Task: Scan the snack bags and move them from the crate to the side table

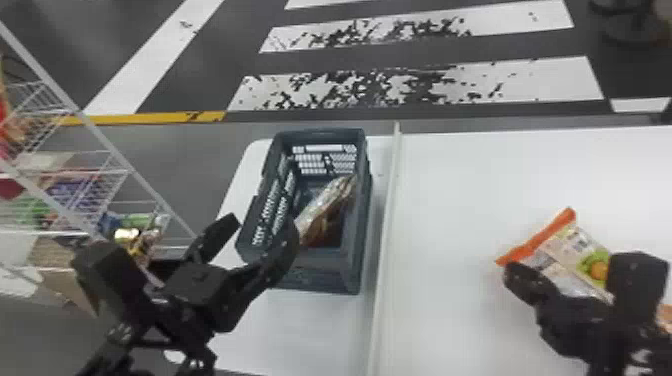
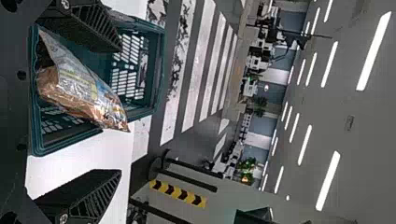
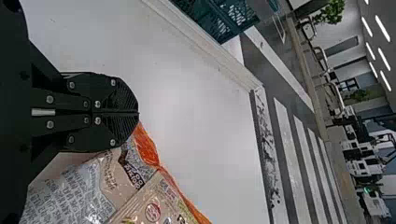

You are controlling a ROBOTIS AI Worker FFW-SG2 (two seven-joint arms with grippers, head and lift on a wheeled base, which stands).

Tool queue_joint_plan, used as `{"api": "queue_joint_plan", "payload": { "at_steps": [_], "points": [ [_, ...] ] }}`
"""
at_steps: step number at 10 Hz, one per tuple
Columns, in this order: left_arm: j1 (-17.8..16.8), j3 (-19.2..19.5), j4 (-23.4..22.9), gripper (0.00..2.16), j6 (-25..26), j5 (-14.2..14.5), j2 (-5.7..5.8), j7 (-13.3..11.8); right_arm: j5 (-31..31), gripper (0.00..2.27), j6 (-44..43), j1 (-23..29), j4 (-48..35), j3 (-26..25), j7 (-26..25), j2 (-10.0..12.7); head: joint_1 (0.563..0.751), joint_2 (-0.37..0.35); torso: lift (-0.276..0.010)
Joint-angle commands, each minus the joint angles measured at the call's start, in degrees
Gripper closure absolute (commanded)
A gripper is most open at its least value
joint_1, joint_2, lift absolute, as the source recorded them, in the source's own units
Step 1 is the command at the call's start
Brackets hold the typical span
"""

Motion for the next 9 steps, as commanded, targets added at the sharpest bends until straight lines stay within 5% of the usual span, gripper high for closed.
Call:
{"api": "queue_joint_plan", "payload": {
  "at_steps": [1, 9],
  "points": [
    [0.1, 0.0, -0.1, 0.07, 0.0, 0.1, -0.29, -0.3, -0.4, 2.1, 0.5, -2.4, 1.9, -0.7, -1.3, 0.3, 0.695, 0.218, -0.087],
    [-0.3, -1.0, 0.3, 0.07, -0.2, 0.2, -0.47, -1.5, -6.5, 2.09, -0.7, 0.3, 2.1, -10.9, -1.5, 0.4, 0.695, 0.059, -0.087]
  ]
}}
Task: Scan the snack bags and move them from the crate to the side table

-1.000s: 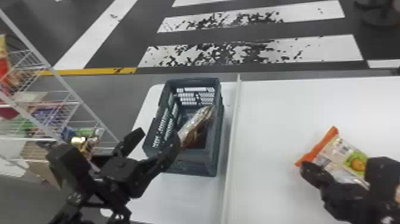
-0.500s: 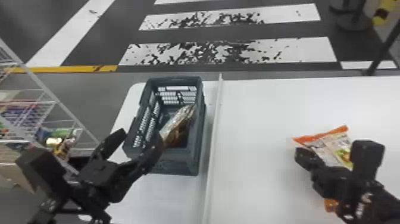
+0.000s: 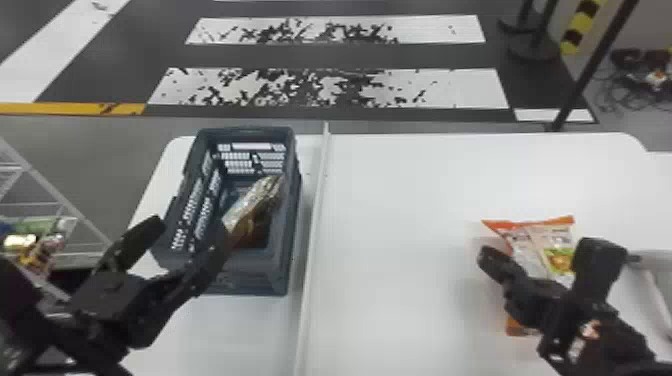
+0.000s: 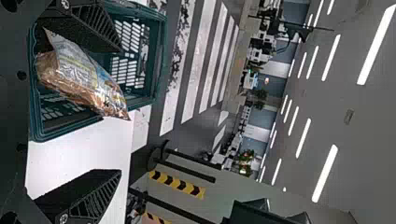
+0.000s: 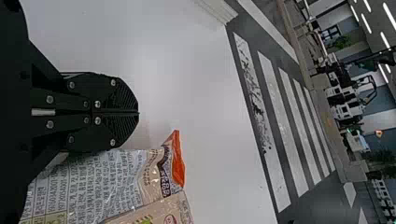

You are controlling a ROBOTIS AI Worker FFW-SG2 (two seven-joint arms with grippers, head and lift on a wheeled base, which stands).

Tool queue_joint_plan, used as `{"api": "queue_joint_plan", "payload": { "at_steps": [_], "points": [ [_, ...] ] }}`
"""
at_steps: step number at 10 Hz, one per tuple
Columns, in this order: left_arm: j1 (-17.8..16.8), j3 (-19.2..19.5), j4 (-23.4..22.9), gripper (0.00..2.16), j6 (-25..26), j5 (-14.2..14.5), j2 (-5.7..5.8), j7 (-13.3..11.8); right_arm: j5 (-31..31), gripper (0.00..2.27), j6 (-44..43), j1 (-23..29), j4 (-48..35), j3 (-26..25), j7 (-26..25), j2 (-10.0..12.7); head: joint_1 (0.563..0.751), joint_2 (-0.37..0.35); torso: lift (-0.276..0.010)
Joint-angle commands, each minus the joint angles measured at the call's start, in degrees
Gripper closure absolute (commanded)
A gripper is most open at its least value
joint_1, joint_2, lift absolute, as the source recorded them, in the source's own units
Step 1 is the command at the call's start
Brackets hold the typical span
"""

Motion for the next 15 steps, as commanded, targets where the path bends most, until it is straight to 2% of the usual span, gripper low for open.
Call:
{"api": "queue_joint_plan", "payload": {
  "at_steps": [1, 6, 7, 9, 11, 15],
  "points": [
    [-0.1, 0.0, 0.1, 0.07, 0.0, 0.0, -0.04, 0.0, -0.7, 2.09, -0.5, 0.7, 0.0, -0.8, 0.2, -0.1, 0.695, 0.048, -0.087],
    [-0.4, -0.4, 0.3, 0.07, 0.0, 0.0, -0.04, -0.3, -3.2, 2.09, -0.5, 1.6, -0.5, -3.7, 1.9, -0.4, 0.695, 0.008, -0.087],
    [-0.5, -0.4, 0.3, 0.07, 0.0, 0.0, -0.04, -0.3, -4.7, 2.09, -0.2, 3.1, -3.0, -4.4, 2.9, -0.4, 0.695, 0.005, -0.087],
    [-0.6, -0.9, 0.1, 0.07, -0.2, 0.0, 0.05, -0.2, -9.2, 2.09, 0.5, 8.8, -13.1, -7.0, 5.9, -0.3, 0.695, 0.015, -0.087],
    [-0.6, -1.3, -0.4, 0.07, -0.2, -0.4, 0.14, -0.1, -9.2, 2.09, 1.4, 10.3, -18.6, -10.3, 6.3, -0.4, 0.695, 0.015, -0.087],
    [-0.3, -1.3, -0.5, 0.07, -0.2, -0.4, 0.22, -0.3, -6.6, 2.09, -3.2, 6.6, -5.4, -13.5, 7.3, -0.5, 0.695, -0.073, -0.087]
  ]
}}
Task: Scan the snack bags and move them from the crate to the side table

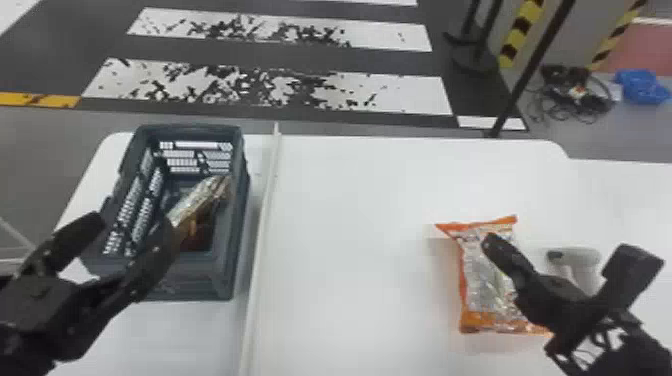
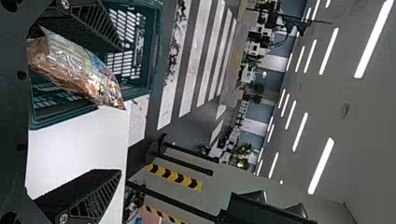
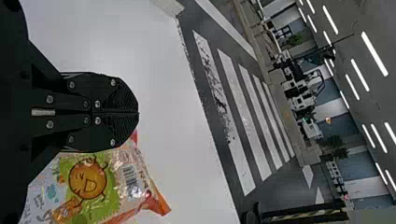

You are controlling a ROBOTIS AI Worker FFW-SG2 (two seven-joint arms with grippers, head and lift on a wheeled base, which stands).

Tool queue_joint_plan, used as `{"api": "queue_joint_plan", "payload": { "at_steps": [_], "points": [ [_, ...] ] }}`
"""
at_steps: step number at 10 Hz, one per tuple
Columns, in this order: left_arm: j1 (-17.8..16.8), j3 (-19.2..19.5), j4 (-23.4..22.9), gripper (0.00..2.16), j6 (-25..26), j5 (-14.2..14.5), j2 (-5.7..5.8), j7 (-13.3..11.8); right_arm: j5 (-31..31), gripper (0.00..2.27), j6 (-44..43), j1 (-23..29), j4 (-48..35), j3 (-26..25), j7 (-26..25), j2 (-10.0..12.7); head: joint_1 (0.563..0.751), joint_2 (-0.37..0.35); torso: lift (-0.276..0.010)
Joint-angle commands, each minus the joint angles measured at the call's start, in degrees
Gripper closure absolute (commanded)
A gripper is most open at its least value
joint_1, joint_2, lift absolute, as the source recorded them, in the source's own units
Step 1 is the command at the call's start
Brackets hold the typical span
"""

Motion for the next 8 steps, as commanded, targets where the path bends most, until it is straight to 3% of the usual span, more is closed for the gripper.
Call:
{"api": "queue_joint_plan", "payload": {
  "at_steps": [1, 5, 8],
  "points": [
    [0.1, -0.2, 0.0, 0.07, -0.1, -0.2, -0.13, 0.0, 0.1, 2.09, -3.2, -0.6, 4.7, -0.7, 0.3, 0.0, 0.695, -0.098, -0.087],
    [0.4, -0.5, -0.3, 0.07, -0.3, -0.6, -0.31, 0.0, 0.9, 2.09, -6.9, -0.6, 8.8, -0.9, 0.9, -0.5, 0.695, -0.16, -0.087],
    [0.4, -0.6, -0.3, 0.07, -0.3, -1.1, -0.31, 0.2, 2.5, 2.09, -8.1, -2.2, 13.4, 1.7, 0.8, -0.3, 0.695, -0.16, -0.087]
  ]
}}
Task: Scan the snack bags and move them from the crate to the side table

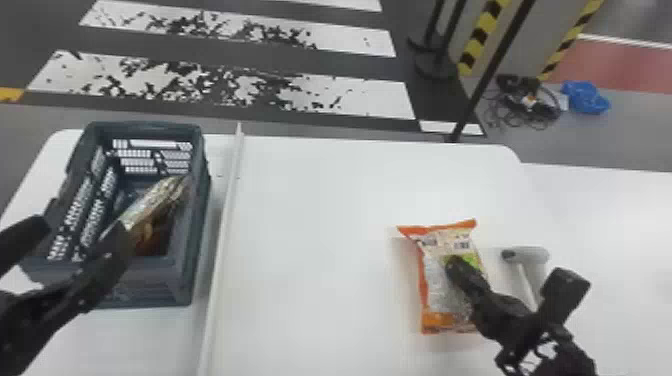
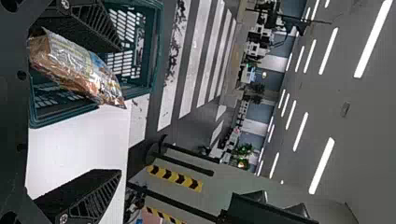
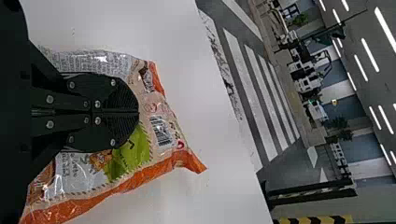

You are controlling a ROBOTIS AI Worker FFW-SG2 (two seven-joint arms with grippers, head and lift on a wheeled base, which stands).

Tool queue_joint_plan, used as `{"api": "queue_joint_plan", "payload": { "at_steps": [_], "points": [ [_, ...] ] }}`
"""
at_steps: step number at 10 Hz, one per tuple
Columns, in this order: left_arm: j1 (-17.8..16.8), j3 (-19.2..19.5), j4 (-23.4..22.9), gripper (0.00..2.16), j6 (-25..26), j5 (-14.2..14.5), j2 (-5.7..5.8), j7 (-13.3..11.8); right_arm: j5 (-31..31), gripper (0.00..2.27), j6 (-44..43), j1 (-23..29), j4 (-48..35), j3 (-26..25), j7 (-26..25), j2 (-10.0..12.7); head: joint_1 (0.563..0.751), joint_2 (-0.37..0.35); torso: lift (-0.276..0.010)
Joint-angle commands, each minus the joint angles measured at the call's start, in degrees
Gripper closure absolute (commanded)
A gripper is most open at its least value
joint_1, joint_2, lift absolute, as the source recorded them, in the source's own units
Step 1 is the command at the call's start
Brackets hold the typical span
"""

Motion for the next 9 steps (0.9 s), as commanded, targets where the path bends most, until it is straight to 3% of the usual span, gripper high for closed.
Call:
{"api": "queue_joint_plan", "payload": {
  "at_steps": [1, 4, 5, 6, 7, 8, 9],
  "points": [
    [0.1, 0.0, 0.0, 0.07, -0.2, 0.0, 0.02, 0.0, 0.7, 2.09, -0.4, -0.2, 1.0, 1.3, 0.0, 0.0, 0.695, -0.152, -0.087],
    [0.2, -0.1, 0.2, 0.07, -1.0, 0.0, 0.02, -0.2, 2.1, 2.09, -0.6, -0.5, 1.6, 1.7, -0.1, -0.1, 0.695, -0.132, -0.087],
    [0.2, -0.3, 0.4, 0.07, -1.4, 0.0, 0.02, -0.2, 2.0, 2.03, -0.7, 0.6, -0.9, 0.6, 0.1, -0.1, 0.695, -0.132, -0.087],
    [0.2, -0.5, 0.4, 0.07, -1.7, 0.0, 0.02, -0.2, 1.4, 1.79, -0.7, 2.0, -4.1, -0.8, 1.2, -0.1, 0.695, -0.138, -0.087],
    [0.1, -0.8, 0.5, 0.07, -2.1, -0.4, 0.02, 0.0, -1.0, 0.79, 0.5, 3.8, -8.0, -3.1, 3.5, -0.2, 0.695, -0.146, -0.087],
    [-0.4, -1.2, 1.2, 0.07, -2.3, -0.7, 0.02, 0.2, -2.6, 0.0, 3.8, 5.7, -12.8, -5.9, 5.1, -0.2, 0.695, -0.149, -0.087],
    [-0.4, -1.7, 1.3, 0.07, -2.3, -1.4, -0.07, 0.2, -2.7, 0.0, 5.9, 6.6, -15.9, -8.5, 5.6, -0.2, 0.695, -0.156, -0.087]
  ]
}}
